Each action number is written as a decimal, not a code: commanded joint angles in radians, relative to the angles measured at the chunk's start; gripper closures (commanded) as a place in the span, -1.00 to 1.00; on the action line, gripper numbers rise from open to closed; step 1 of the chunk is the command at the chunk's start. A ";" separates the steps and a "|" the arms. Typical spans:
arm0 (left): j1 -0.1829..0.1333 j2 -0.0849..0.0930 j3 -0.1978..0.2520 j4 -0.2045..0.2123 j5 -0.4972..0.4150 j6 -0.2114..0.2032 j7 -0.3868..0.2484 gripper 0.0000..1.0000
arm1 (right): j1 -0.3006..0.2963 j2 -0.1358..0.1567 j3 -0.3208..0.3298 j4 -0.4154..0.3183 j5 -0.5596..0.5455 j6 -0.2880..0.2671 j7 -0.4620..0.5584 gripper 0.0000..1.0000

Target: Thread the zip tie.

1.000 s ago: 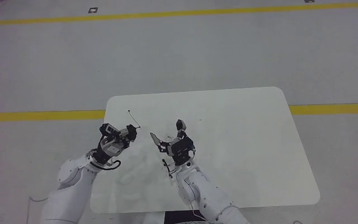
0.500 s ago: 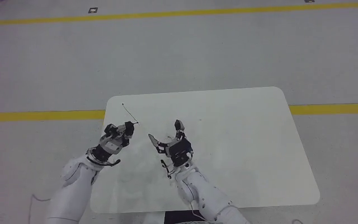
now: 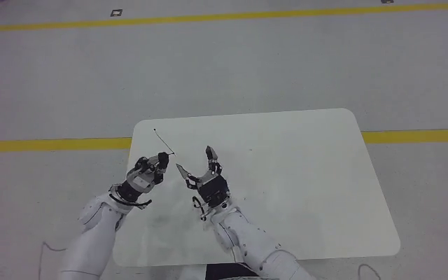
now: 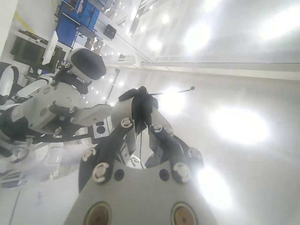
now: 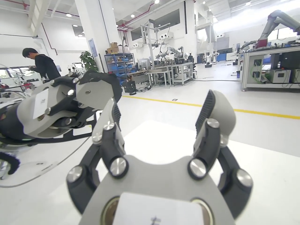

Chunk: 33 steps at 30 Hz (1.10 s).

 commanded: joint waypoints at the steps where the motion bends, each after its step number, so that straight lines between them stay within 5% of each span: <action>1: 0.000 0.000 0.000 0.000 0.000 0.000 0.000 1.00 | 0.005 -0.003 -0.005 0.007 -0.004 0.008 -0.004 0.16; 33: 0.000 0.000 0.000 0.000 0.000 0.000 0.000 1.00 | 0.041 -0.033 -0.048 0.061 -0.051 0.028 -0.037 0.52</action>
